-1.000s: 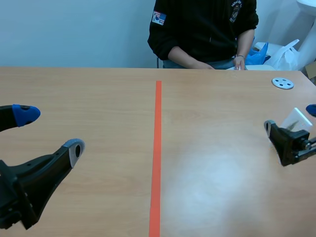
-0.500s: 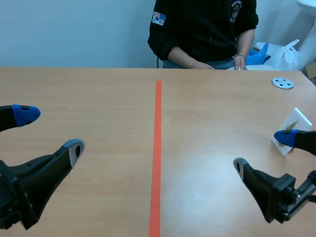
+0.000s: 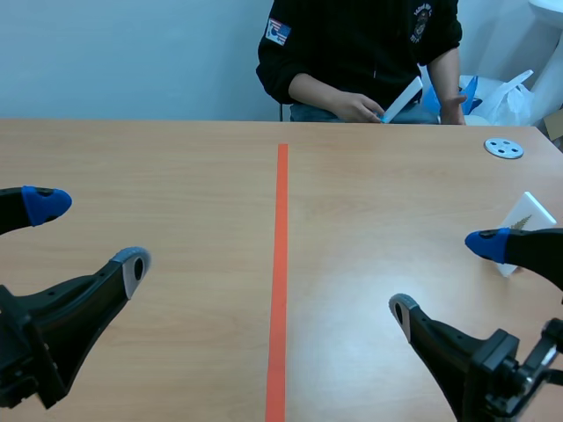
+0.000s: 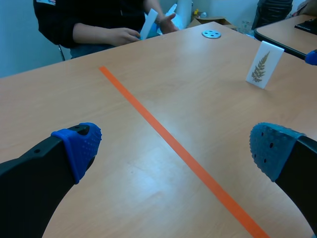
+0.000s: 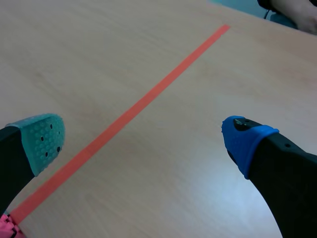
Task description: Sort the leaf by its shape. The table is split by an orange tape line. A compound leaf with several leaflets goes to the left side, a simple leaf with one blade goes to the right side. Return to the home posture when a red brick is placed on the table.
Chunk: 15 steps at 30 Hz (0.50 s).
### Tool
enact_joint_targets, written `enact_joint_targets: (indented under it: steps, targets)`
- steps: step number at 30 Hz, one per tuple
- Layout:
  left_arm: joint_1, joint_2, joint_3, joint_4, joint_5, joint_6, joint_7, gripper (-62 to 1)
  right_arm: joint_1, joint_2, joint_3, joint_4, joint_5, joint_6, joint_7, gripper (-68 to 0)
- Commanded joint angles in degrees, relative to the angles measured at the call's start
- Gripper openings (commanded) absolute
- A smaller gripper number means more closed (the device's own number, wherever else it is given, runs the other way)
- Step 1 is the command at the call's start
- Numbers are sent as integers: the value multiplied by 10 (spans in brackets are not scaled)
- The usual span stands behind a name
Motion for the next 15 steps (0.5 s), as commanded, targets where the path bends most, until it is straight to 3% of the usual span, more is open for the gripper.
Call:
enact_joint_targets:
  steps: [1,15]
  targets:
    - [0,1,0,9,-3,0,-10,14,6,3,8,13,6,0,4,4]
    - [0,1,0,9,-2,0,-10,14,8,1,8,49,6,-2,-8,4]
